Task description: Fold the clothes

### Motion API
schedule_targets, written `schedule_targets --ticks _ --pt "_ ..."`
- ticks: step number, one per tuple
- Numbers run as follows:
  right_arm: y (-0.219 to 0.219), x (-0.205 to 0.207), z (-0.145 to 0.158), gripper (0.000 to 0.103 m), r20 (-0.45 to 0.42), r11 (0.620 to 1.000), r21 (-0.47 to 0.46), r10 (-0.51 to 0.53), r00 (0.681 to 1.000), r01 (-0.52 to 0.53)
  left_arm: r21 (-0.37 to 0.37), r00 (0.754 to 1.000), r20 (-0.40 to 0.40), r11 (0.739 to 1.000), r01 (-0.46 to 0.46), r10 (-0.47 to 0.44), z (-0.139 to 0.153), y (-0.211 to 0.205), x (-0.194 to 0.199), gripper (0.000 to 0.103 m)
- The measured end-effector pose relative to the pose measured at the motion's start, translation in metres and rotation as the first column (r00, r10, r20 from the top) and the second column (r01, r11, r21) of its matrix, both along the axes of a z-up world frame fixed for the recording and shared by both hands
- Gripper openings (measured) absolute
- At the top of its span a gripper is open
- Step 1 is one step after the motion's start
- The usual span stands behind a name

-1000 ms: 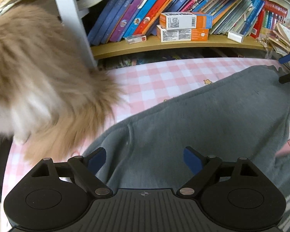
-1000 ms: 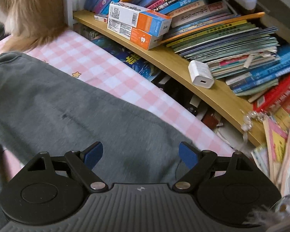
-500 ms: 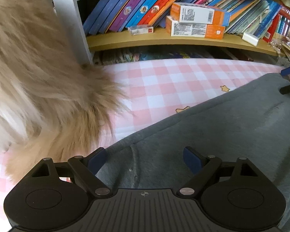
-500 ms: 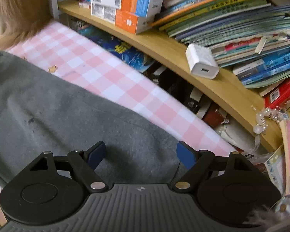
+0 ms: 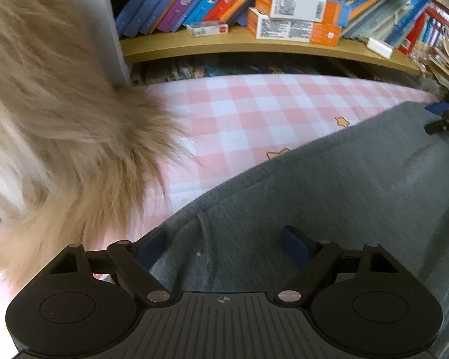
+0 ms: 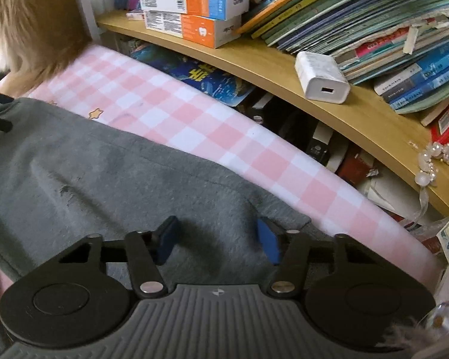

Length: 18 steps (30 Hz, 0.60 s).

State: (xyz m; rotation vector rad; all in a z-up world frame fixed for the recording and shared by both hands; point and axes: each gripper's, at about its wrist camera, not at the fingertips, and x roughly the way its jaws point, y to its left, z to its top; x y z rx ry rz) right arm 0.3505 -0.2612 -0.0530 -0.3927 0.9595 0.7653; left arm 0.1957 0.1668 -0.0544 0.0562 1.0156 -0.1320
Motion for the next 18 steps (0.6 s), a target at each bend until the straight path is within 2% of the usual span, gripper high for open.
schedule_targets --ticks 1,2,3,4,6,9,13,18 --pt "0.0 -0.001 0.001 0.032 -0.003 1.0 -0.001 0.006 1.0 -0.006 -0.001 1.0 -0.006 1.0 0.001 -0.001 0.001 0.002 0.0 0.076" --pt "0.0 -0.001 0.002 0.019 -0.007 1.0 -0.003 0.012 1.0 -0.012 -0.003 1.0 -0.011 1.0 -0.001 0.001 0.003 0.003 0.0 0.067" --pt "-0.001 -0.002 0.003 0.015 -0.01 1.0 -0.005 0.01 1.0 -0.01 -0.004 1.0 -0.016 1.0 -0.003 0.003 0.004 0.005 -0.001 0.055" --pt "-0.002 -0.002 0.003 0.011 -0.01 1.0 -0.009 0.0 1.0 0.0 -0.005 1.0 -0.021 1.0 -0.005 0.005 0.006 0.007 -0.001 0.049" --pt "-0.003 -0.004 0.004 0.009 -0.008 1.0 -0.015 -0.024 1.0 0.024 -0.015 0.999 -0.038 1.0 -0.006 0.005 0.008 0.009 -0.003 0.029" --pt "-0.003 -0.012 0.007 0.007 0.008 0.999 -0.034 -0.037 0.999 0.037 0.006 0.999 -0.04 1.0 0.019 -0.019 0.013 0.004 -0.008 0.015" --pt "-0.003 -0.027 0.022 0.006 0.087 0.997 -0.024 -0.072 0.994 0.074 0.043 1.0 0.024 0.999 -0.002 0.001 0.024 -0.003 -0.016 0.011" --pt "-0.012 -0.052 0.051 0.006 0.173 0.991 0.021 -0.131 0.976 0.129 0.034 0.993 0.116 0.999 -0.001 -0.003 0.047 -0.011 -0.035 0.01"
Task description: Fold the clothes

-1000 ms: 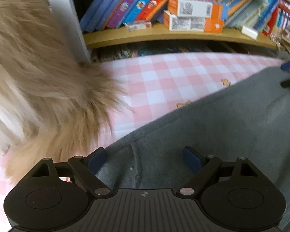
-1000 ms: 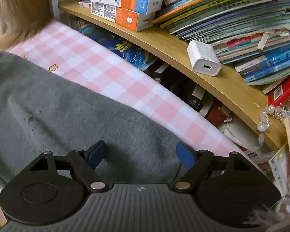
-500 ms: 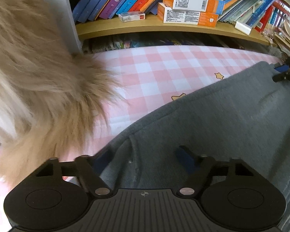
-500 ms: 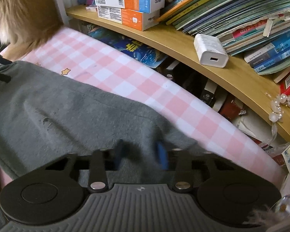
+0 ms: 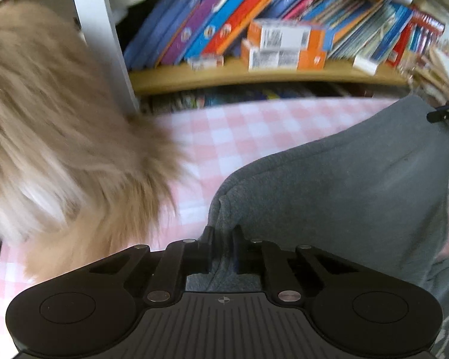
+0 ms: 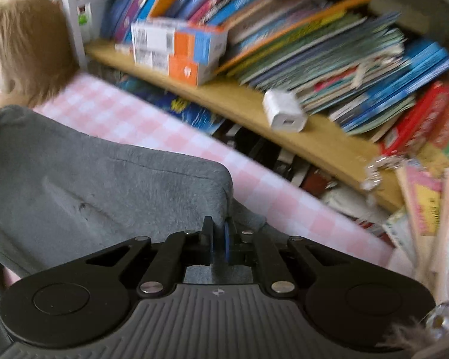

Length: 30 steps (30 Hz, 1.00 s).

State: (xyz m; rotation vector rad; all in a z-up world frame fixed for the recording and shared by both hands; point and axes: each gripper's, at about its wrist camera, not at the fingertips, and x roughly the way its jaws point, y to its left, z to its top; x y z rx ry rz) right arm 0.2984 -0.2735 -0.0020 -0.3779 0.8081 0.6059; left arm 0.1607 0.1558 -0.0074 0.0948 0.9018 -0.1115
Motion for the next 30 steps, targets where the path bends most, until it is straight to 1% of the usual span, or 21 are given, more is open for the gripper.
schedule_targets --ticks 4,7,12,16,19,21,23,25,28,29,30 --pt "-0.014 -0.031 0.019 0.006 0.052 0.999 0.013 -0.031 0.998 0.03 0.008 0.996 0.08 0.999 0.033 -0.034 0.02 -0.009 -0.029 0.011" --pt "-0.03 -0.063 0.031 0.006 0.105 0.998 0.015 -0.062 0.993 0.061 0.018 0.988 0.141 0.998 0.064 -0.066 0.034 -0.017 -0.055 0.01" --pt "-0.048 -0.138 0.04 0.006 0.175 0.99 0.04 -0.144 0.974 0.139 0.063 0.965 0.234 0.992 0.109 -0.121 0.05 -0.033 -0.105 0.01" --pt "-0.062 -0.204 0.035 0.006 0.165 0.973 0.088 -0.226 0.96 0.214 0.098 0.949 0.273 0.986 0.138 -0.16 0.05 -0.052 -0.15 0.011" --pt "-0.068 -0.252 0.025 0.006 0.135 0.955 0.122 -0.288 0.948 0.272 0.101 0.949 0.262 0.983 0.156 -0.177 0.042 -0.061 -0.181 0.011" --pt "-0.072 -0.281 0.018 0.007 0.123 0.941 0.138 -0.325 0.938 0.308 0.103 0.951 0.254 0.983 0.155 -0.176 0.035 -0.064 -0.2 0.014" --pt "-0.073 -0.307 0.011 0.007 0.103 0.925 0.146 -0.368 0.924 0.352 0.097 0.959 0.232 0.985 0.141 -0.16 0.027 -0.063 -0.215 0.017" --pt "-0.076 -0.326 0.003 0.007 0.078 0.904 0.143 -0.415 0.906 0.402 0.057 0.971 0.2 0.991 0.125 -0.134 0.019 -0.059 -0.229 0.019" --pt "-0.08 -0.348 -0.007 0.007 0.021 0.87 0.145 -0.479 0.877 0.472 -0.028 0.987 0.135 0.996 0.089 -0.085 0.009 -0.05 -0.244 0.024" --pt "-0.083 -0.352 -0.01 0.007 -0.006 0.856 0.154 -0.499 0.867 0.493 -0.059 0.992 0.109 0.995 0.075 -0.068 0.005 -0.046 -0.248 0.03" --pt "-0.085 -0.356 -0.014 0.007 -0.034 0.841 0.163 -0.517 0.855 0.515 -0.095 0.995 0.082 0.994 0.06 -0.052 0.001 -0.042 -0.252 0.038"
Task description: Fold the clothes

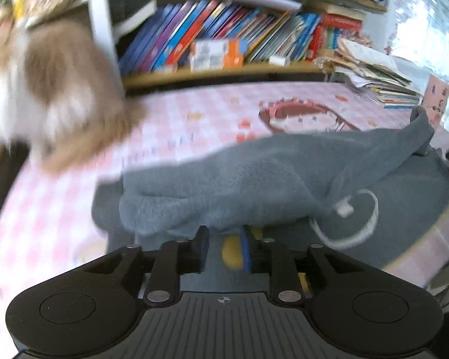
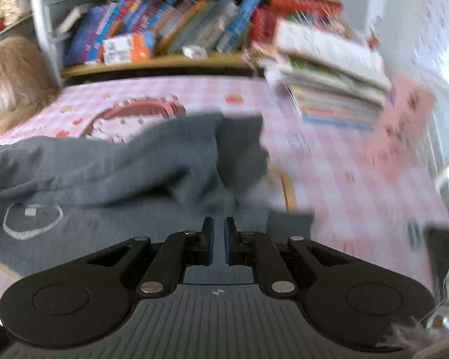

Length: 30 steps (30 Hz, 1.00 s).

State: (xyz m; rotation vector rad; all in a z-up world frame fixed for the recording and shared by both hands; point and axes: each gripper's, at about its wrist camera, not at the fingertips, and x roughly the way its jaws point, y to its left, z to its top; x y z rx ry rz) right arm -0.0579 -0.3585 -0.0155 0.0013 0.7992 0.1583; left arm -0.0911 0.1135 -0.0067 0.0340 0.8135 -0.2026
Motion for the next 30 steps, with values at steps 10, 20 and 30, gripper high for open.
schedule_targets --ticks 10,20,30 --pt "-0.001 -0.003 0.0 0.048 -0.132 0.951 0.269 -0.119 0.984 0.151 -0.623 0.877 -0.319 0.618 -0.48 0.359 -0.035 0.081 -0.006 0.071" --pt "-0.003 0.064 0.041 0.058 -0.252 0.75 0.527 -0.31 0.917 0.399 -0.633 0.786 -0.389 0.481 -0.607 0.48 -0.058 0.094 0.016 0.02" --pt "-0.009 0.114 0.033 0.055 -0.424 0.672 0.363 -0.498 0.756 0.646 -0.649 0.795 -0.314 0.494 -0.579 0.519 -0.048 0.103 0.007 0.005"
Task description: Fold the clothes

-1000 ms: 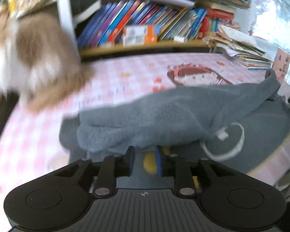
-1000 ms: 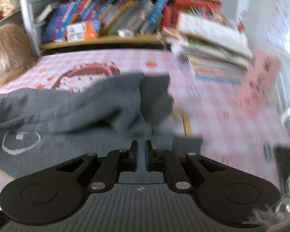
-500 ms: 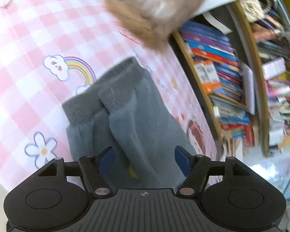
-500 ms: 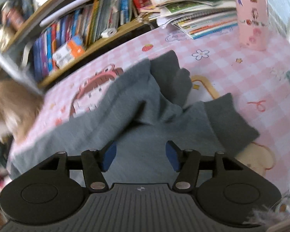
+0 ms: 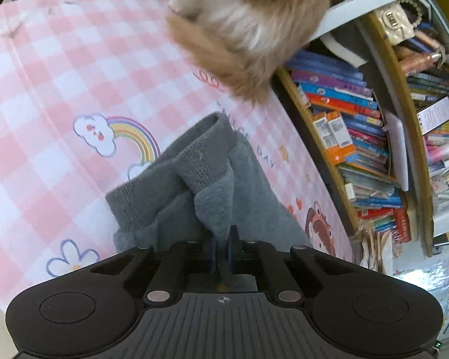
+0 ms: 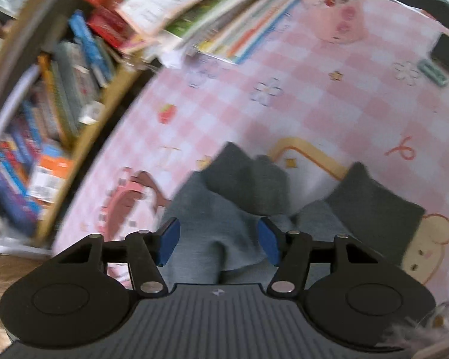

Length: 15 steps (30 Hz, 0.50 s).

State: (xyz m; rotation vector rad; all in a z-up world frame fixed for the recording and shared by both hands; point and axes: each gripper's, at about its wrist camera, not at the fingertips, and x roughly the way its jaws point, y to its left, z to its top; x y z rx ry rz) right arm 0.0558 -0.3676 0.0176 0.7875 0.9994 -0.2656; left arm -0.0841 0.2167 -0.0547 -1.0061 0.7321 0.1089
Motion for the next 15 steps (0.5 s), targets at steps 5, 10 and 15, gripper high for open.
schedule_targets --ticks 5,10,15 --pt "0.028 0.005 0.027 0.056 0.085 0.965 -0.224 0.158 0.984 -0.135 0.005 1.0 -0.006 1.0 0.025 -0.025 -0.003 -0.002 -0.001 0.005" --pt "0.06 0.03 0.04 0.056 0.081 0.928 -0.315 0.234 0.969 -0.198 0.009 0.999 -0.002 0.999 0.035 -0.035 -0.007 -0.003 -0.002 0.005" --pt "0.112 0.071 0.027 0.06 -0.053 0.746 -0.586 0.355 0.933 -0.317 -0.016 1.0 0.009 1.0 0.027 -0.027 -0.01 -0.002 -0.007 0.005"
